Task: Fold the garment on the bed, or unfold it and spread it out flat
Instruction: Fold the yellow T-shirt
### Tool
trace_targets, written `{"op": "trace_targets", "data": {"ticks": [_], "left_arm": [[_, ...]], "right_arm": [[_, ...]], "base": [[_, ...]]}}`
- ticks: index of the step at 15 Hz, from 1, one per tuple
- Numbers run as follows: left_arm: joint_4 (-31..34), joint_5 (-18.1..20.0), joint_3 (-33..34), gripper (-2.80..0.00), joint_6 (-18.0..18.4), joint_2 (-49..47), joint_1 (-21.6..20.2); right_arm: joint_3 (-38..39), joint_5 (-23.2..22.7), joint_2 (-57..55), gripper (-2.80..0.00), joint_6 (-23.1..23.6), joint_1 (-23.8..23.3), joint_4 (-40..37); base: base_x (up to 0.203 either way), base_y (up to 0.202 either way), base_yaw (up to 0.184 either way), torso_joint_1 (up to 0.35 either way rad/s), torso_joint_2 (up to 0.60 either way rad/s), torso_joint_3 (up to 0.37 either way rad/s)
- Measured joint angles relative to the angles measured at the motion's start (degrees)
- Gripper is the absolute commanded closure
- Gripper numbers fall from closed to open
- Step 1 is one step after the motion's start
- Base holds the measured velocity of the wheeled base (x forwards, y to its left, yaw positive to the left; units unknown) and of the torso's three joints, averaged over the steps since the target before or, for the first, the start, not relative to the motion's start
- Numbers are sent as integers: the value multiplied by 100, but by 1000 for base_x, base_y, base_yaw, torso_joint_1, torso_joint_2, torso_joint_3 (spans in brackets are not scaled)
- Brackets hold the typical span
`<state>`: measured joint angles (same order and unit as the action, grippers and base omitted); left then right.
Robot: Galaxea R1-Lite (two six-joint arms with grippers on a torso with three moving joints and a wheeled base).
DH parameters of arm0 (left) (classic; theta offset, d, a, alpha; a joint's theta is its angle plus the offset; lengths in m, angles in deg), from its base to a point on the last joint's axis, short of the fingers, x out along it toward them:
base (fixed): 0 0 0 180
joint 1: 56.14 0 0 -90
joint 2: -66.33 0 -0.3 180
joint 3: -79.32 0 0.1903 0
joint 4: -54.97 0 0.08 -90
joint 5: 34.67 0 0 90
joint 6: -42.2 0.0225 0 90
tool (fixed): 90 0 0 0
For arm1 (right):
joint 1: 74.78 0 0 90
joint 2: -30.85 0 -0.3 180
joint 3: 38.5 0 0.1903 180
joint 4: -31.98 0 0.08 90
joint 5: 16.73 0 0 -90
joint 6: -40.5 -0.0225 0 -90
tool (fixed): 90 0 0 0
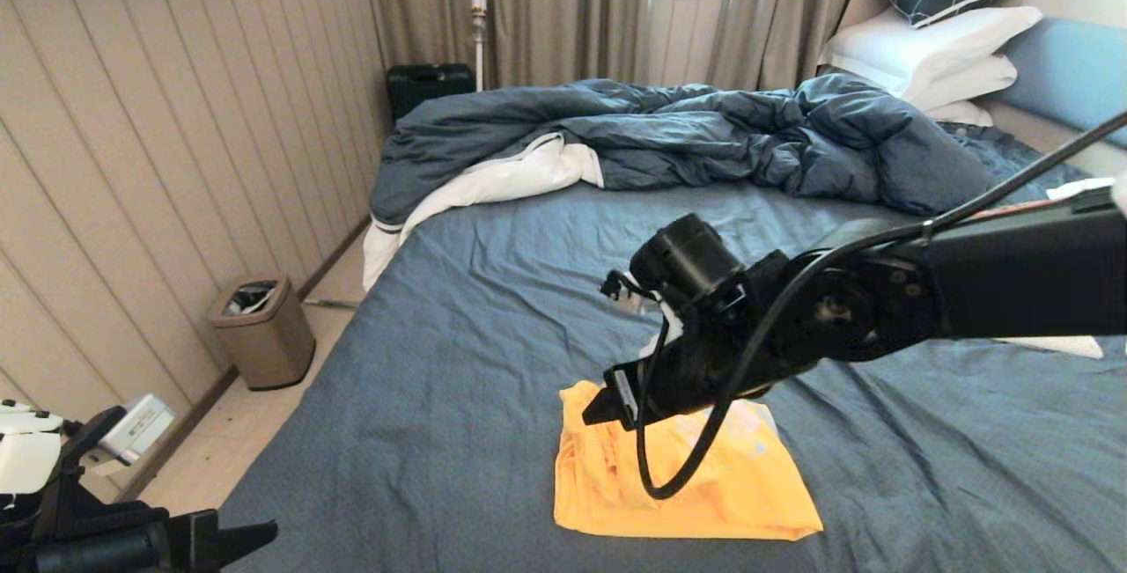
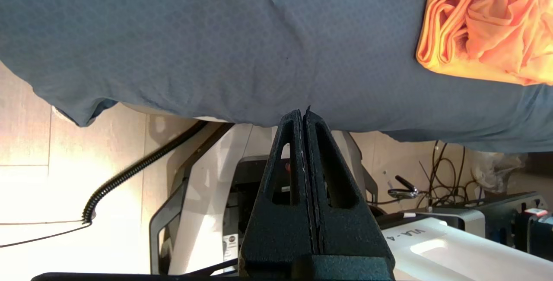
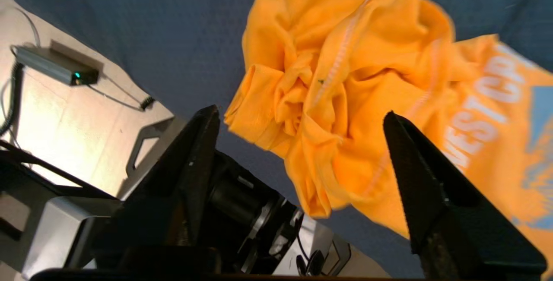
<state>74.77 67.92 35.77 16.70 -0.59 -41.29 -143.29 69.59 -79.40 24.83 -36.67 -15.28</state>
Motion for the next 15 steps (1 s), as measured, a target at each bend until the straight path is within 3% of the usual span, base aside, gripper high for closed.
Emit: {"op": "trace_targets", "data": {"ticks": [1,2,8,12,15], "left_arm": [[0,-2,-21,0,1,0,0],[-4,-2,-66,0,1,2,0],[29,5,-558,0,34,-138,6],[16,-20,-73,0,36,-43,9],[45,-48,238,0,33,602,2]], "right_arm": [[29,10,120,-280,-6,-63,0],[111,13,224,0,-9,-183,0],[1143,115,626,0,105,-858,57],[1600,110,747,0,256,-1184,287],[1690,110,662,0,256,-1203,439]], "base": [[0,0,0,0,0,0],[0,0,0,0,0,0],[0,0,0,0,0,0],[0,0,0,0,0,0],[0,0,0,0,0,0]]}}
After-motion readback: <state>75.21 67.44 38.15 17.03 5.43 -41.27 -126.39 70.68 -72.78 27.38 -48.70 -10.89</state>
